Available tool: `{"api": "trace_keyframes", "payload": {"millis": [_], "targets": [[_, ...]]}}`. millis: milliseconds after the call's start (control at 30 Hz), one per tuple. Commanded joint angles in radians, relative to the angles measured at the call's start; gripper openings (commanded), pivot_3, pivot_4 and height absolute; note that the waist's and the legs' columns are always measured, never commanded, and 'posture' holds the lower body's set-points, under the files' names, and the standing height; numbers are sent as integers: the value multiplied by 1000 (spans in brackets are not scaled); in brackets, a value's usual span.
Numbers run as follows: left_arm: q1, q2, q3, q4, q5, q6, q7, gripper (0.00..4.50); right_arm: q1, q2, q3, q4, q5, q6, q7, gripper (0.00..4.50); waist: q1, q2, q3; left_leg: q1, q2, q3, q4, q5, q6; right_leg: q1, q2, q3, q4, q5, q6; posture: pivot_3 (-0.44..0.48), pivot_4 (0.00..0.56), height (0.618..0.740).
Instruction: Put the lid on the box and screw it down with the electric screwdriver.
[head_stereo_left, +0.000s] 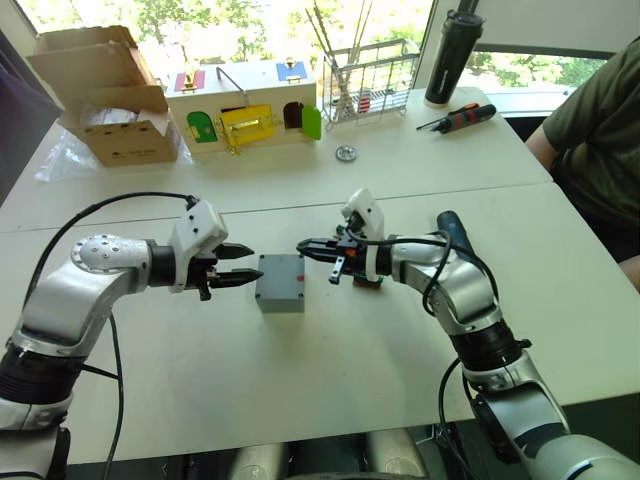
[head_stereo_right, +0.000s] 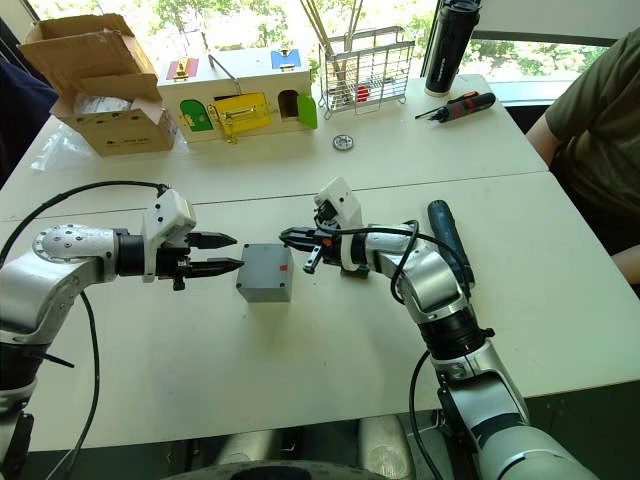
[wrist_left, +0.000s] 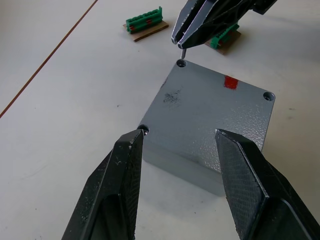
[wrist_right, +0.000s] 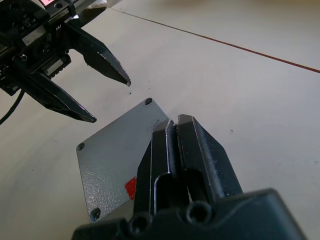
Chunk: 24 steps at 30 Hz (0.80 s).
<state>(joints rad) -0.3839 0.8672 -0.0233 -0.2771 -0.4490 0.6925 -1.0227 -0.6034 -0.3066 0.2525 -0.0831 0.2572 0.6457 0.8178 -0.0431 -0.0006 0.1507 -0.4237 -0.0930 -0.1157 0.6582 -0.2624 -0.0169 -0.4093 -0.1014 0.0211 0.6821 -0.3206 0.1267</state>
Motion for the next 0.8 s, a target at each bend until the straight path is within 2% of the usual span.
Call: {"api": "trace_keyframes", "payload": {"millis": [33, 800], "targets": [[-5, 5, 12, -21, -5, -2, 1, 2296, -6, 8, 4, -40, 12, -8, -3, 40, 0, 0, 0, 0, 0, 0, 0, 0, 0, 0, 0, 0, 0, 0, 0, 0, 150, 740], [-12, -8, 1, -12, 8, -12, 8, 2296, 3, -1, 22, 15, -15, -48, -6, 40, 0, 0, 0, 0, 0, 0, 0, 0, 0, 0, 0, 0, 0, 0, 0, 0, 150, 740]]}}
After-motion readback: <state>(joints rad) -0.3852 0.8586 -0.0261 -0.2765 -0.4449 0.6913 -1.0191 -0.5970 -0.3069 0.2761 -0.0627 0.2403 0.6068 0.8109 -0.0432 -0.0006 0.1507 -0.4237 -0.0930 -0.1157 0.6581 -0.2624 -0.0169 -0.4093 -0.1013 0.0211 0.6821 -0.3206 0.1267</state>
